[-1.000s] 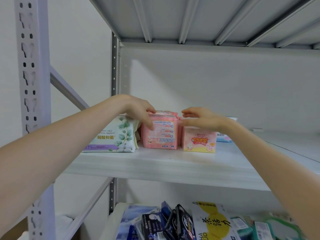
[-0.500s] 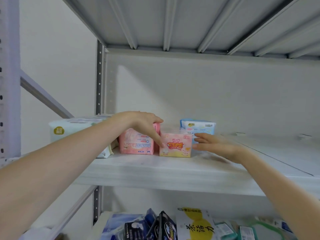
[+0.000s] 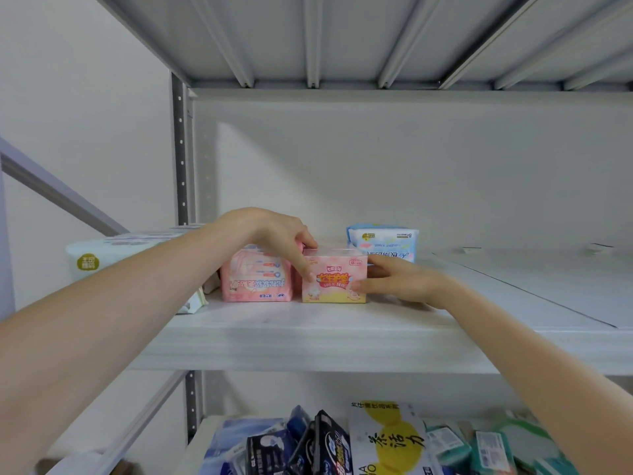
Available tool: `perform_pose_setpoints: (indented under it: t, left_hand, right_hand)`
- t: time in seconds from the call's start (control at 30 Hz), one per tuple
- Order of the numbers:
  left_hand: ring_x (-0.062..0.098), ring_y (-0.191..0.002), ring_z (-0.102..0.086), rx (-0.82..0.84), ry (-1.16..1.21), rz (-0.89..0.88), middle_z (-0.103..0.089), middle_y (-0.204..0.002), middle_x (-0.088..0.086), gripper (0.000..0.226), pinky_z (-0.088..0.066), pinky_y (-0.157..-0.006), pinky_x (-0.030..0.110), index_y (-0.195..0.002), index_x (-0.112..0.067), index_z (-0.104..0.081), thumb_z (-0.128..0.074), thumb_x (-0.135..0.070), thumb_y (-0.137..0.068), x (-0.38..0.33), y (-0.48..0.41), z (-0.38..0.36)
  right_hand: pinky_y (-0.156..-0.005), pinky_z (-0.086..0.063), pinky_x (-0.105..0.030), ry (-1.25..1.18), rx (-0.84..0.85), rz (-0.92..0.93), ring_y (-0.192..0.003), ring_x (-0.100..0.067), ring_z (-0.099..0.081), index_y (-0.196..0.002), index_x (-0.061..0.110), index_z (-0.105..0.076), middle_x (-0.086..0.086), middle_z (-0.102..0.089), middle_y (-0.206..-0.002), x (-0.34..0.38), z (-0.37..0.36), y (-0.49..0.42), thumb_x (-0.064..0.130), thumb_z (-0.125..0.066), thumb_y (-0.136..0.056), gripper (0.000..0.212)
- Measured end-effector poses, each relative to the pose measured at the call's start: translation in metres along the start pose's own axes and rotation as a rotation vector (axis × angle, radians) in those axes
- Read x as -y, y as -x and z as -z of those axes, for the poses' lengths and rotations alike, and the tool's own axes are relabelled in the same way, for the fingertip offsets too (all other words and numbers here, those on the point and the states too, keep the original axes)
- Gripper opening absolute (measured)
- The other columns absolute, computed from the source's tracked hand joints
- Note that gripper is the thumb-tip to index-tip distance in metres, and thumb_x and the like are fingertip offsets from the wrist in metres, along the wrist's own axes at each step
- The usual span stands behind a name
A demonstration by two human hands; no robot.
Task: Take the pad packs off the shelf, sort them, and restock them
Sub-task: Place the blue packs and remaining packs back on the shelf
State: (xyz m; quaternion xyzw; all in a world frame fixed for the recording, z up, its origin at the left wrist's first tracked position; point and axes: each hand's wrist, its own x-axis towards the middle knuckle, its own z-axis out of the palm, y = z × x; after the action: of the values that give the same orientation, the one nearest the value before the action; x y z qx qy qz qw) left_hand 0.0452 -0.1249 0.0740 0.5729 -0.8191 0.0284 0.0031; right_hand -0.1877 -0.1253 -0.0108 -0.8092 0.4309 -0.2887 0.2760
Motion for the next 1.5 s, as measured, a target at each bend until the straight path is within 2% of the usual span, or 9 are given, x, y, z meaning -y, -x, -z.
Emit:
perform_pose_setpoints:
  t: [0.3,0.43,0.53,0.6,0.7,0.8,1.07,1.23,1.5]
  left_hand:
    - [0.016,-0.127,-0.045,0.030,-0.039,-0.005,-0.046,-0.140,-0.010,0.077,-0.035,-0.092,0.026,-0.136,-0.035,-0.050,-0.073,-0.064,-0.069,-0.001,0.000,0.002]
    - [0.012,-0.115,-0.048,0.051,-0.060,0.014,-0.051,-0.130,-0.014,0.076,-0.035,-0.089,0.025,-0.133,-0.035,-0.053,-0.071,-0.068,-0.067,-0.007,0.000,0.005]
    - [0.009,-0.113,-0.051,0.078,0.000,0.051,-0.055,-0.123,-0.019,0.067,-0.040,-0.098,0.029,-0.120,-0.035,-0.063,-0.064,-0.076,-0.067,-0.010,-0.001,0.009]
    - [0.016,-0.106,-0.058,0.066,0.077,0.084,-0.062,-0.120,-0.009,0.061,-0.044,-0.098,0.035,-0.104,-0.028,-0.067,-0.054,-0.079,-0.072,-0.013,-0.004,0.012]
    - [0.022,-0.126,-0.048,0.025,0.080,0.069,-0.050,-0.141,-0.004,0.070,-0.032,-0.111,0.039,-0.128,-0.025,-0.056,-0.046,-0.075,-0.081,-0.020,-0.008,0.018]
    - [0.015,-0.145,-0.023,-0.009,0.062,-0.012,-0.023,-0.158,-0.009,0.081,-0.018,-0.115,0.035,-0.151,-0.027,-0.026,-0.047,-0.069,-0.085,-0.026,-0.018,0.021]
    - [0.014,-0.148,-0.013,-0.053,0.148,-0.023,-0.010,-0.161,-0.010,0.102,-0.015,-0.117,0.035,-0.153,-0.037,-0.006,-0.064,-0.067,-0.075,-0.051,-0.061,0.026]
    - [0.015,-0.148,-0.011,-0.078,0.165,0.050,-0.007,-0.161,-0.012,0.106,-0.015,-0.116,0.037,-0.152,-0.040,-0.003,-0.068,-0.066,-0.073,-0.060,-0.091,0.034]
    - [0.016,-0.148,-0.012,0.037,0.080,0.143,-0.010,-0.161,-0.009,0.111,-0.015,-0.116,0.039,-0.153,-0.037,-0.003,-0.072,-0.064,-0.069,-0.060,-0.131,0.037]
  right_hand:
    - [-0.106,-0.041,-0.028,-0.017,-0.035,-0.005,-0.114,-0.002,-0.058,-0.129,0.025,-0.056,0.011,-0.063,-0.125,0.000,-0.005,0.000,0.030,-0.066,-0.089,0.042]
    - [-0.104,-0.042,-0.025,-0.002,-0.056,-0.002,-0.113,0.001,-0.058,-0.123,0.033,-0.058,0.014,-0.063,-0.124,-0.002,-0.006,0.000,0.035,-0.068,-0.087,0.037]
    - [-0.110,-0.036,-0.034,0.030,-0.112,-0.013,-0.125,-0.005,-0.051,-0.132,0.032,-0.052,0.013,-0.056,-0.134,-0.005,-0.003,0.003,0.042,-0.072,-0.081,0.056]
    - [-0.112,-0.035,-0.035,0.030,-0.165,-0.017,-0.129,-0.004,-0.046,-0.138,0.028,-0.047,0.011,-0.052,-0.139,-0.007,0.002,0.009,0.045,-0.075,-0.076,0.071]
    - [-0.111,-0.036,-0.031,0.087,-0.251,-0.002,-0.127,-0.003,-0.047,-0.138,0.023,-0.046,0.007,-0.052,-0.137,-0.012,0.016,0.017,0.040,-0.075,-0.078,0.069]
    - [-0.107,-0.038,-0.028,0.173,-0.366,0.033,-0.124,-0.006,-0.049,-0.136,0.022,-0.049,0.007,-0.055,-0.134,-0.018,0.038,0.021,0.038,-0.075,-0.080,0.064]
    - [-0.106,-0.029,-0.026,0.278,-0.412,0.078,-0.138,-0.011,-0.035,-0.148,0.030,-0.030,0.003,-0.039,-0.150,-0.039,0.107,0.011,0.039,-0.075,-0.079,0.083]
    - [-0.115,-0.021,-0.029,0.449,-0.294,0.031,-0.143,-0.013,-0.026,-0.152,0.032,-0.017,0.004,-0.028,-0.156,-0.045,0.144,-0.009,0.049,-0.071,-0.079,0.092]
    - [-0.115,-0.023,-0.031,0.452,-0.115,-0.002,-0.143,-0.011,-0.024,-0.152,0.035,-0.014,0.009,-0.025,-0.157,-0.039,0.162,-0.059,0.058,-0.075,-0.070,0.105]
